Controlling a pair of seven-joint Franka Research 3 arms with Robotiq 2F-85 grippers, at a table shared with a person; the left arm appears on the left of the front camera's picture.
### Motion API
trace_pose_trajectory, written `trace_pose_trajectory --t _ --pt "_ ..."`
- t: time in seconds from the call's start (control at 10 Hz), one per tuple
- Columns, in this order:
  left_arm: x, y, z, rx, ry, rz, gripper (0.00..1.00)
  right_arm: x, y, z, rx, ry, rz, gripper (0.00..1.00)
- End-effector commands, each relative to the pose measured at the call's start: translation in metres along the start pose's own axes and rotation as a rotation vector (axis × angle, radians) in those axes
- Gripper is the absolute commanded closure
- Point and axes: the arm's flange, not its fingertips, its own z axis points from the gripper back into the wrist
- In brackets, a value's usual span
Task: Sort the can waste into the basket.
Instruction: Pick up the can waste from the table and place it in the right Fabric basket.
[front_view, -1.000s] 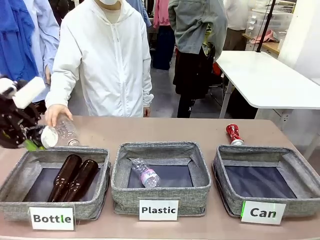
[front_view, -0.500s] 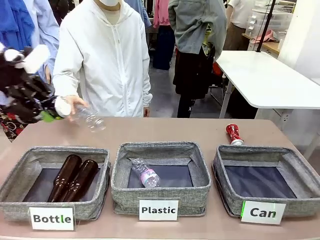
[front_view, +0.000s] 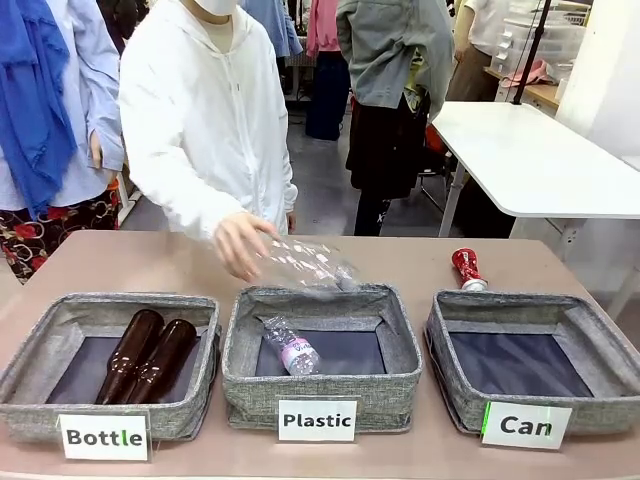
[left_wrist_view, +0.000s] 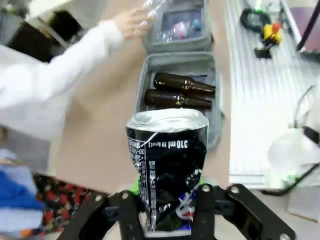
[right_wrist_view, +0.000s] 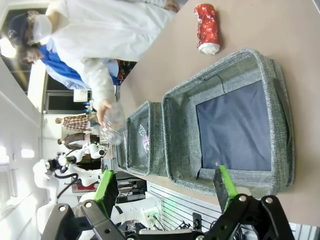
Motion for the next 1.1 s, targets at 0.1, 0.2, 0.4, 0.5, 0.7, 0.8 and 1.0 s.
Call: trace_pose_trajectory --t 0.1,0.2,0.4,0.5,0.7,0.8,1.0 --pt "-0.084 -0.004 0.033 0.054 -0.19 0.094 0.66 0.002 -0.001 0.0 0.031 -0.02 0.026 0.0" --pt "-0.095 -0.01 0.028 0.061 -0.208 0.123 0.66 0.002 -0.001 0.0 0.031 -0.02 0.026 0.0" --pt "-0.085 -0.006 0.018 0.05 -0.216 0.105 0.66 0.002 -0.001 0.0 0.031 -0.02 0.026 0.0" --pt "-0.06 0.0 0.006 0.023 -0.193 0.073 0.66 0.002 -0.001 0.0 0.031 -0.02 0.026 0.0" --pt "0.001 0.012 -0.035 -0.051 -0.09 -0.021 0.66 0.002 -0.001 0.0 0.031 -0.02 0.026 0.0" --pt "0.036 0.02 -0.064 -0.095 -0.022 -0.096 0.66 0.002 -0.001 0.0 0.031 -0.02 0.026 0.0" --pt "0.099 0.017 -0.126 -0.154 0.099 -0.218 0.66 0.002 -0.001 0.0 0.031 -0.02 0.026 0.0"
